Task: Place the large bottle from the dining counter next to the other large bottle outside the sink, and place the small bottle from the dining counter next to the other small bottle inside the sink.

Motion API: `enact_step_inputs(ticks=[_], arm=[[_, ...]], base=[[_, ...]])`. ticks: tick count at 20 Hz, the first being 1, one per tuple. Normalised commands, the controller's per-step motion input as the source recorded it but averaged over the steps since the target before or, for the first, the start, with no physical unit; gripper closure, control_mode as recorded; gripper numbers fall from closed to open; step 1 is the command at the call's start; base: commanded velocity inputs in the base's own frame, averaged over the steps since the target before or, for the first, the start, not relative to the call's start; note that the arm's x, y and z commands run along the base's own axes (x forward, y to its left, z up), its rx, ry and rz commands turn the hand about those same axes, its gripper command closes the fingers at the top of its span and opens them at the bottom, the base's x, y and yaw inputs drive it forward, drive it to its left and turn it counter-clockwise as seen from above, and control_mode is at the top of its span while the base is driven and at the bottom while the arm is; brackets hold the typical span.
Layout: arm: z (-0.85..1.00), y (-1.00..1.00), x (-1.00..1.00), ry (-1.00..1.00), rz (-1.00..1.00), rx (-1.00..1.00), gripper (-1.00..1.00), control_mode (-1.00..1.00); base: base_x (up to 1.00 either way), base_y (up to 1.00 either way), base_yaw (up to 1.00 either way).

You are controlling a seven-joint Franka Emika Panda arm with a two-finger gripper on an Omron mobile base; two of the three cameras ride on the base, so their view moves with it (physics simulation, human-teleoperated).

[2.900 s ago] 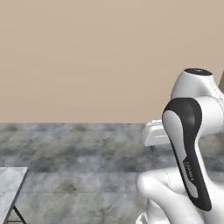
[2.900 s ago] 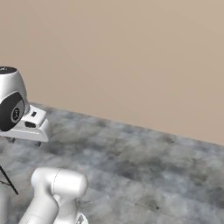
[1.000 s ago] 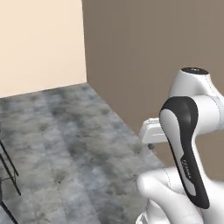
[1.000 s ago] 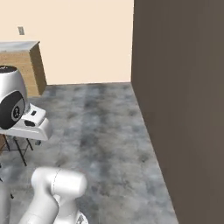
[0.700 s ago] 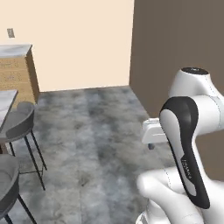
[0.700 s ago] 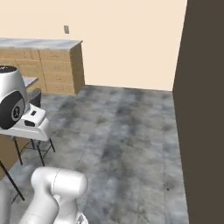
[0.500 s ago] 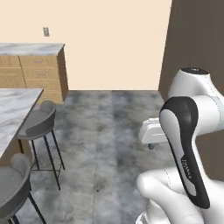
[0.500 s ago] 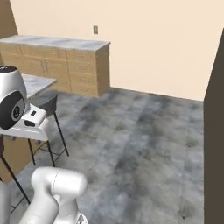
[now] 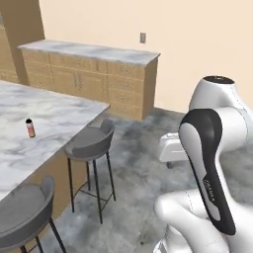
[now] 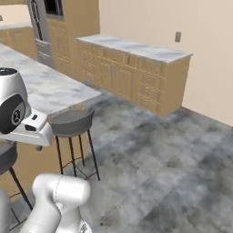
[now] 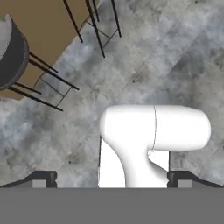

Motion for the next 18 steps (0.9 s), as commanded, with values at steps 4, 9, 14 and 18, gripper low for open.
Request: enact_step_inputs(ticks=[4,9,14,18], arm=[[0.00,0.00,0.00,0.00,0.00,0.00,-1.00,1.00],[0.00,0.00,0.00,0.00,0.00,0.00,-1.00,1.00],[0.00,0.00,0.00,0.00,0.00,0.00,-1.00,1.00],[0.00,0.00,0.00,0.00,0.00,0.00,-1.00,1.00]], base=[[1.00,-0.27,0.79],[0.83,-0.35,0.82],[0.74,-0.40,0.82],[0.87,-0.61,0.66]])
